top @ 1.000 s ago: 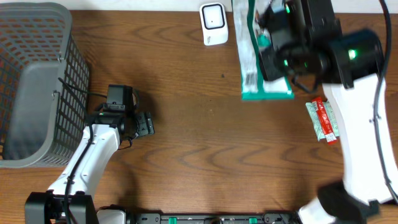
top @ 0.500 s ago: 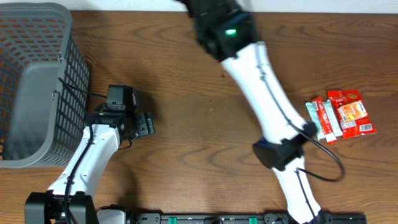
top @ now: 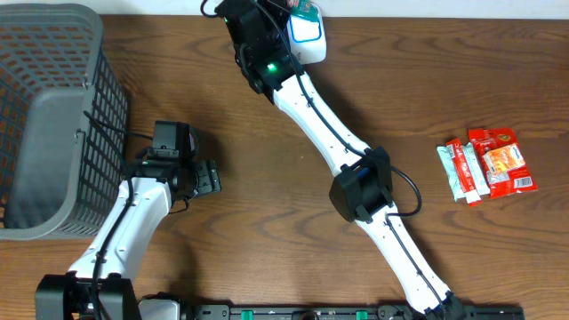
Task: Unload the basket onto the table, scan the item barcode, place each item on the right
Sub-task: 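Raise the gloves pack to the white scanner with the right gripper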
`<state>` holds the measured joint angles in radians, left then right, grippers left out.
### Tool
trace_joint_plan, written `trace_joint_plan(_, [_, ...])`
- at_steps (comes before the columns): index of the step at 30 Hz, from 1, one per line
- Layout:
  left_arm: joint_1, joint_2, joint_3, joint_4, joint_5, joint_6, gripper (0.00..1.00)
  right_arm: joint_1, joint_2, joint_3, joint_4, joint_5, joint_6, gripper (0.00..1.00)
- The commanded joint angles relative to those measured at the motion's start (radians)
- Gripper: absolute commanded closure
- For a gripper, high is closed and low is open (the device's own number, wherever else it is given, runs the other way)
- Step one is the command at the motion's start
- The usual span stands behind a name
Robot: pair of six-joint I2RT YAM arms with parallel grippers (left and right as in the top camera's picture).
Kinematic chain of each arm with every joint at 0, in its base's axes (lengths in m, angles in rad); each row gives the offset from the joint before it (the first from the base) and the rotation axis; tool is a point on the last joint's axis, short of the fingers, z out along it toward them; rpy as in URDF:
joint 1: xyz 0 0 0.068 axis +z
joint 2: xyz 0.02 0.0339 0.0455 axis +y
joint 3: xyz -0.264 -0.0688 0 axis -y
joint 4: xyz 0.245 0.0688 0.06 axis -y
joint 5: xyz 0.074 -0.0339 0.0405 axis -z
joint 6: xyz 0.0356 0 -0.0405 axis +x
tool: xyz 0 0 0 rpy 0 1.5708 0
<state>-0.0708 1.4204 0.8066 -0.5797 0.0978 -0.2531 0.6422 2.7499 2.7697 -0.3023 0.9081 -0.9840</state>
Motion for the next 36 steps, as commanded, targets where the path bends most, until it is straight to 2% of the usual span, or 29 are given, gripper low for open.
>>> trace_joint_plan(1, [0.004,0.006,0.009,-0.003,-0.013,0.013,0.18,-0.039,0.03,0.01,0.029,-0.023,-0.022,0.99])
trace_joint_plan(6, [0.004,0.006,0.009,-0.003,-0.013,0.013,0.18,-0.079,0.05,-0.009,-0.026,-0.152,-0.119,0.99])
trace_joint_plan(15, [0.004,0.006,0.009,-0.003,-0.013,0.013,0.18,-0.089,0.05,-0.03,-0.134,-0.368,-0.138,0.99])
trace_joint_plan(20, [0.004,0.006,0.009,-0.003,-0.013,0.013,0.18,-0.094,0.05,-0.064,-0.145,-0.367,-0.251,0.99])
trace_joint_plan(28, [0.004,0.006,0.009,-0.003,-0.013,0.013,0.18,-0.091,0.05,-0.081,-0.269,-0.384,-0.251,0.99])
trace_joint_plan(36, [0.004,0.006,0.009,-0.003,-0.013,0.013,0.18,-0.077,0.05,-0.081,-0.27,-0.387,-0.251,0.99])
